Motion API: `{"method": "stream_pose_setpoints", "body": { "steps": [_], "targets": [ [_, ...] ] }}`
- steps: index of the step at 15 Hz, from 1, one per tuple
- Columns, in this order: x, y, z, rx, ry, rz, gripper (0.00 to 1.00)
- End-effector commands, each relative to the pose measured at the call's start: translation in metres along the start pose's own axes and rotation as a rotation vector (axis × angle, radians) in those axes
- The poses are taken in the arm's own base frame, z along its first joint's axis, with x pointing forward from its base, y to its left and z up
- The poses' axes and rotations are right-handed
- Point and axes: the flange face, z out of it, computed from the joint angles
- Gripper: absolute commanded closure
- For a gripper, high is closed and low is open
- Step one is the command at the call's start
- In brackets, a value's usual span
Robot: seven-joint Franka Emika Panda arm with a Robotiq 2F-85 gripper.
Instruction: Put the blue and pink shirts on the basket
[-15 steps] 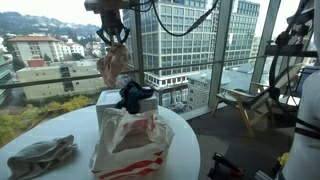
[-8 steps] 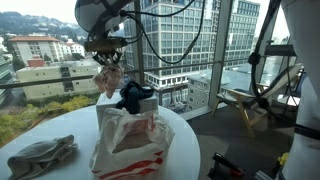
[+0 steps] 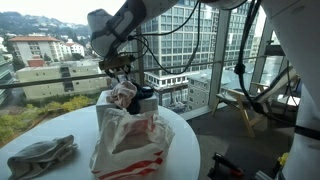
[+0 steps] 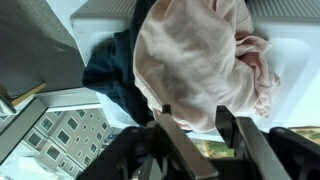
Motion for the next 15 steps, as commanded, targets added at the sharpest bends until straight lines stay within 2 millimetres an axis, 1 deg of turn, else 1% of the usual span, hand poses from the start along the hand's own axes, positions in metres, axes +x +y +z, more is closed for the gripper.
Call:
{"method": "stream_pose_setpoints", "body": {
  "steps": [1,2,3,4,6,8,11,15],
  "targets": [
    [0.003,0.01,0.006,-0.009,-0.039,0.0,0.19],
    [0.006,0.016,0.005,-0.03,-0.065,0.013,0.12],
    [0.008,0.021,0.003,-0.04,-0.085,0.023,0.03],
    [0.01,0.028,0.0,-0.062,-0.106,0.029,0.0],
    [0.012,0.04,-0.014,-0.085,-0.138,0.045,0.0],
    [0.008,0.052,-0.032,-0.107,-0.21,0.032,0.0],
    [-0.009,0.07,-0.056,-0.119,-0.348,0.012,0.0],
    [-0.047,0.095,-0.087,-0.088,-0.46,-0.009,0.0]
  ]
}}
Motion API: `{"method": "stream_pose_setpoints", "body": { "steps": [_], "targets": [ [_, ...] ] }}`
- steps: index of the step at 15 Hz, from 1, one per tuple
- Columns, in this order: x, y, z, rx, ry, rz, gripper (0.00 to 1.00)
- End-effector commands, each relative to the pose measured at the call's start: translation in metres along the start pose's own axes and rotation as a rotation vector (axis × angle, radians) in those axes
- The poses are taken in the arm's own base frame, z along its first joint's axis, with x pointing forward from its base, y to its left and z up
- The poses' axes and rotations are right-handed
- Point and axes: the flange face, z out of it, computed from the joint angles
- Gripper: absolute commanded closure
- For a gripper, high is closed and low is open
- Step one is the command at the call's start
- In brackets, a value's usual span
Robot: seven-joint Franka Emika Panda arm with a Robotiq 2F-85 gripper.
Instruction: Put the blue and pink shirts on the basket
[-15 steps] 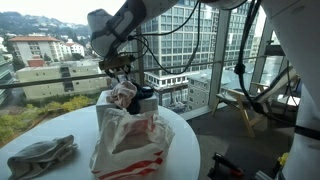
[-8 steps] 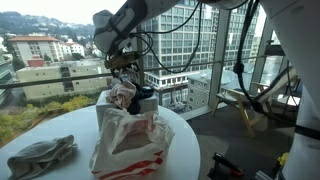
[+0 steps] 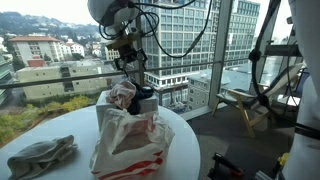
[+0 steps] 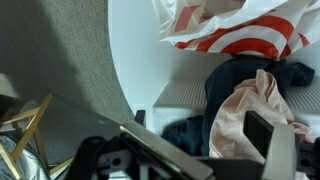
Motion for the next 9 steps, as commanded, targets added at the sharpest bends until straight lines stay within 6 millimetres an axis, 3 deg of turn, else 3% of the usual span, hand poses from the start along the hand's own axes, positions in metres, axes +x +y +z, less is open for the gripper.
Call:
{"method": "stream_pose_setpoints", "body": {
  "steps": [1,7,9],
  "targets": [
    [-0.044,0.033,-0.009,0.059,-0.077,-0.044,0.0],
    [-0.108,0.077,0.016,0.19,-0.224,-0.097,0.0],
    [-0.121,0.091,0.028,0.254,-0.225,-0.097,0.0]
  ]
}}
